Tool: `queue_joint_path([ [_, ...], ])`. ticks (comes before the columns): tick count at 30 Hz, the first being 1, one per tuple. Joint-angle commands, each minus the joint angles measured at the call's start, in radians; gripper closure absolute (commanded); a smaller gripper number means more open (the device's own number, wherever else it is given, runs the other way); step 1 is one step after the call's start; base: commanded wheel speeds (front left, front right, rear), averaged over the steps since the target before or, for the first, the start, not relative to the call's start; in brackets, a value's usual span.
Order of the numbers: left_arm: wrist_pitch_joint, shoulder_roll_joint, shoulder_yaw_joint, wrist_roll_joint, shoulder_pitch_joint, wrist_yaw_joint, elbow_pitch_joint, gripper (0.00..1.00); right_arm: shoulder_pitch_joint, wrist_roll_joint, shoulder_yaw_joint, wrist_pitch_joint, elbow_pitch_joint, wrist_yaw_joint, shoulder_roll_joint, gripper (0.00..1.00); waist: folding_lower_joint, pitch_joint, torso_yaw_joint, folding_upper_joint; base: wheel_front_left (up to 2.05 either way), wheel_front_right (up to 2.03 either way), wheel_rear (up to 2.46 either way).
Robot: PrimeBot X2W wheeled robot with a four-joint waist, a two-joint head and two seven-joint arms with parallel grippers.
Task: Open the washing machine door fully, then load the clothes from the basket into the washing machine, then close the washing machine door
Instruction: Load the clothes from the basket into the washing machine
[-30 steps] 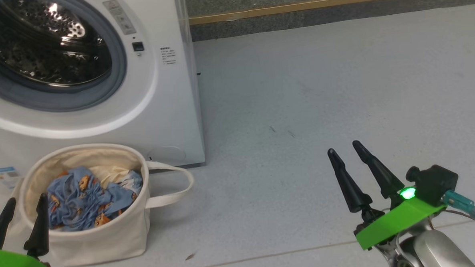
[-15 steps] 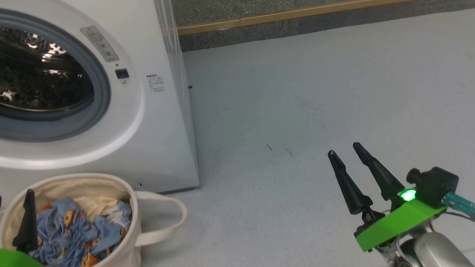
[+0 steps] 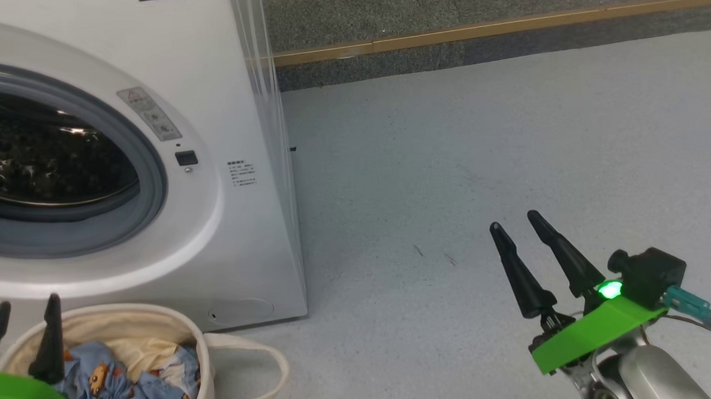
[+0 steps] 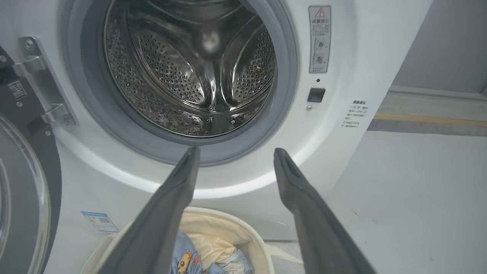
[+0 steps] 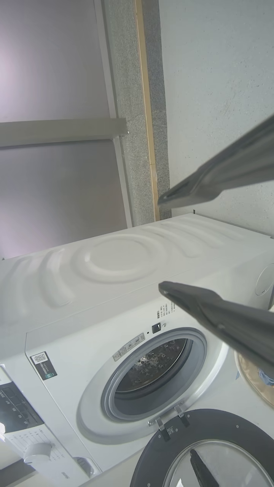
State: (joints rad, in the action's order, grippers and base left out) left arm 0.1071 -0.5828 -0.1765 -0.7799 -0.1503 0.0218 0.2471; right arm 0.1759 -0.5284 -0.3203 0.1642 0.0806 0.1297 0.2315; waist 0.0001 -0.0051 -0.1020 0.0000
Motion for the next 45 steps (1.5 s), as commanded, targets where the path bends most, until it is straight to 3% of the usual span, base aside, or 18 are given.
queue_joint_path([
  [1, -0.018, -0.054, 0.026, 0.024, -0.060, -0.011, 0.000, 0.00, 0.016, 0.008, -0.010, 0.001, -0.040, 0.001, 0.004, 0.00, -0.0001, 0.003, 0.000, 0.0000, 0.67, -0.67, 0.00],
  [12, -0.103, -0.045, -0.021, 0.023, -0.085, -0.025, 0.128, 0.00, 0.024, 0.013, -0.007, -0.004, -0.047, 0.001, 0.001, 0.00, -0.0001, 0.030, 0.007, 0.0000, 0.12, -0.12, 0.00],
  [18, -0.173, -0.003, -0.060, -0.011, -0.154, 0.026, 0.313, 0.00, 0.051, 0.024, 0.000, -0.007, -0.066, 0.001, -0.003, 0.00, -0.0001, 0.095, 0.009, 0.0000, 0.00, 0.00, 0.00],
  [26, -0.225, 0.048, -0.102, -0.065, -0.312, 0.098, 0.562, 0.00, 0.088, 0.076, 0.033, -0.030, -0.124, 0.001, -0.030, 0.00, -0.0001, 0.260, 0.008, 0.0000, 0.00, 0.00, 0.00],
  [33, -0.250, 0.059, -0.150, -0.120, -0.442, 0.108, 0.656, 0.00, 0.124, 0.139, 0.057, -0.050, -0.185, 0.001, -0.064, 0.00, -0.0001, 0.420, 0.010, 0.0000, 0.00, 0.00, 0.00],
  [45, -0.252, 0.004, -0.255, -0.235, -0.633, 0.109, 0.773, 0.00, 0.187, 0.246, 0.080, -0.061, -0.294, 0.001, -0.125, 0.00, -0.0001, 0.655, 0.020, 0.0000, 0.00, 0.00, 0.00],
])
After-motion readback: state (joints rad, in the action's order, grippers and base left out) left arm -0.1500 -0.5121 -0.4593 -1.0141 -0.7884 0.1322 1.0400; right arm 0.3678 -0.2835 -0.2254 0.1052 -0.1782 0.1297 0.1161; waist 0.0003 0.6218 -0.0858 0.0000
